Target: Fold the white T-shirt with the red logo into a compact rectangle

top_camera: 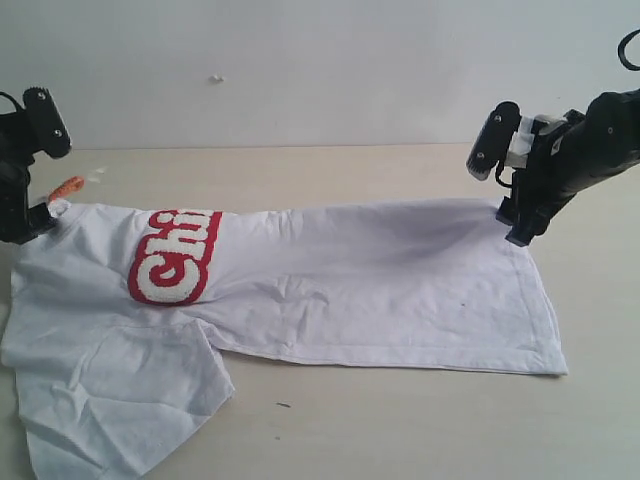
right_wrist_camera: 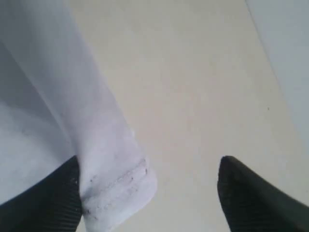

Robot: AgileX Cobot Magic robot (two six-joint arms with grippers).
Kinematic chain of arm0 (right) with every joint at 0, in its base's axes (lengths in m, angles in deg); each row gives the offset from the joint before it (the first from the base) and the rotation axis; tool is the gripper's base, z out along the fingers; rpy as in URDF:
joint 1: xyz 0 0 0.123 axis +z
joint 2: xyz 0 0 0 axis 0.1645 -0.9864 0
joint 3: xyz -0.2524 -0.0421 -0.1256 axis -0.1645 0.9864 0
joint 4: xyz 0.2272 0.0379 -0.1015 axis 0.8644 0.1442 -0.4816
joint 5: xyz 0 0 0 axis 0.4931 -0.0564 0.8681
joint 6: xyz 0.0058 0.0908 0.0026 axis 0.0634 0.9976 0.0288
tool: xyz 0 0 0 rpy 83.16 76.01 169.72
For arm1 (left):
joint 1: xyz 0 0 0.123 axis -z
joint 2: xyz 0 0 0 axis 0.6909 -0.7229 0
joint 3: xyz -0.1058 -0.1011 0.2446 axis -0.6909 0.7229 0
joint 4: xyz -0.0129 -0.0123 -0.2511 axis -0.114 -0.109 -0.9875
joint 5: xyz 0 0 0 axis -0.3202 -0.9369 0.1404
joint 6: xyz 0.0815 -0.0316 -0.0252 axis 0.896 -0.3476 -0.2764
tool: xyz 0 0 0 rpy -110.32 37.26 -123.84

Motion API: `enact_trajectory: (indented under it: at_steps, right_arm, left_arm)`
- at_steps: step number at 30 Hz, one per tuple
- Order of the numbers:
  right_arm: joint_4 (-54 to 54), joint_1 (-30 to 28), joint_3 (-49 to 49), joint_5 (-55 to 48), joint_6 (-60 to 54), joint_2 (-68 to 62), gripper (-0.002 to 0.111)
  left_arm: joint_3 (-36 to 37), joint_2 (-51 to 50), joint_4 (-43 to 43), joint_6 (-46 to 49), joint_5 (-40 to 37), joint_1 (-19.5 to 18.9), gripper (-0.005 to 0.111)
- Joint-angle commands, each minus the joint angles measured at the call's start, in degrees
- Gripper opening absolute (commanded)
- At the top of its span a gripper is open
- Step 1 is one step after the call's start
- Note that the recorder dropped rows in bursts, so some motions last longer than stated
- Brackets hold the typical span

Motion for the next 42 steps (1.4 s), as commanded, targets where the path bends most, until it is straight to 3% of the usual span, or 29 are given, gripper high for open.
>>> enact_trajectory:
  at_steps: [1, 11, 14, 17, 22, 25, 33, 42]
  right_arm:
    - [-0.13, -0.07, -0.41, 1.09, 1.85, 0.26, 0.072]
    - [0.17, -0.18, -1.2, -2.55, 4.52, 0.26, 0.072]
    - [1.33, -0.18, -3.71, -6.01, 7.11, 0.26, 0.072]
    - [5.07, -0.18, -7.36, -10.63, 7.39, 0.26, 0.072]
    - [8.04, -0.18, -12.11, -18.93, 5.71, 0.18, 0.072]
    - [8.49, -0.25, -13.96, -22.67, 5.34, 0.18, 0.072]
    - [14.01, -3.3, -14.73, -22.85, 0.02, 0.15, 0.072]
    - [40.96, -8.85, -14.73, -25.8, -18.27, 0.04, 0.072]
  left_arm:
    - [-0.31, 0.13, -0.07, -1.28, 1.51, -0.71, 0.105]
    - [-0.31, 0.13, -3.1, 4.7, -1.26, -1.29, 0.105]
    - [-0.6, 0.25, -10.63, 7.55, 0.42, -2.3, 0.105]
    - [-1.91, 0.25, -17.26, 15.07, -4.27, -2.76, 0.105]
    - [-5.91, 0.25, -41.45, 31.11, -13.94, -4.87, 0.105]
    - [-8.26, 0.25, -52.38, 33.79, -18.07, -6.77, 0.105]
    - [-8.87, 0.14, -52.22, 31.3, -18.5, -11.02, 0.105]
    - [-8.87, -2.31, -54.46, 35.04, -22.58, -13.03, 0.105]
